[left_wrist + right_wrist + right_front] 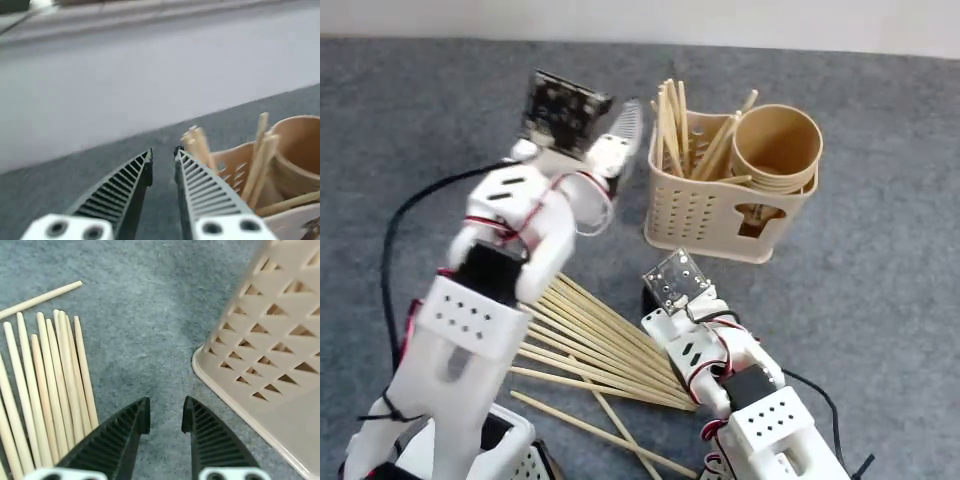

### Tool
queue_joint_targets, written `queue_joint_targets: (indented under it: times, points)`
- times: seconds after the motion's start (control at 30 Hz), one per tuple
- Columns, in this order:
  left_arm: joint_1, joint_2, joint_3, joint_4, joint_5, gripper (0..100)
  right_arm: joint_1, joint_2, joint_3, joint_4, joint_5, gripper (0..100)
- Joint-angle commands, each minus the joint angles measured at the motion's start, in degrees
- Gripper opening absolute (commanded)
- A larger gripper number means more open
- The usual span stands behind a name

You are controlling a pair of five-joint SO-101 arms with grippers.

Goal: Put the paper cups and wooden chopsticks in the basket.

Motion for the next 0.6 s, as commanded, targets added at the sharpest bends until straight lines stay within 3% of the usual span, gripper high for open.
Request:
queue_joint_targets:
  times: [0.0, 0.2, 0.3, 0.57]
  points:
    - [-6.1, -1.9, -6.5, 12.0, -0.1, 9, -0.4, -1.4, -0.1, -1.3, 0.7, 11.9]
    - [-16.1, -1.9, -6.9, 23.1, -0.4, 9, -0.3, -1.4, -0.1, -1.3, 0.7, 11.9]
    - [-20.6, -1.5, -6.5, 28.0, -4.5, 9, -0.3, -1.4, -0.1, -1.3, 0.7, 11.9]
    - [-25.7, -1.4, -3.7, 38.8, -10.9, 9, -0.3, -1.4, -0.1, -1.3, 0.7, 11.9]
